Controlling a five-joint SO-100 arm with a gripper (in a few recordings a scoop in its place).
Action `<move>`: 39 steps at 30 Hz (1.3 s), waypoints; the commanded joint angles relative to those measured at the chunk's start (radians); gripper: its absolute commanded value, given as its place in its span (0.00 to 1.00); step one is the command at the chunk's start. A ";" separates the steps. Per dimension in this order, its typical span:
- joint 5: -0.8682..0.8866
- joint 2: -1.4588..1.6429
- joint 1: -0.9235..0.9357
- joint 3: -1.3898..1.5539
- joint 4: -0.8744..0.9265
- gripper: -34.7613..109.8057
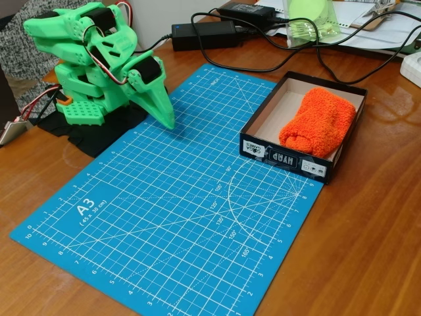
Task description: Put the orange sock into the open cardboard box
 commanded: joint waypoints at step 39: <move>-0.011 0.014 -0.017 -0.023 -0.009 0.24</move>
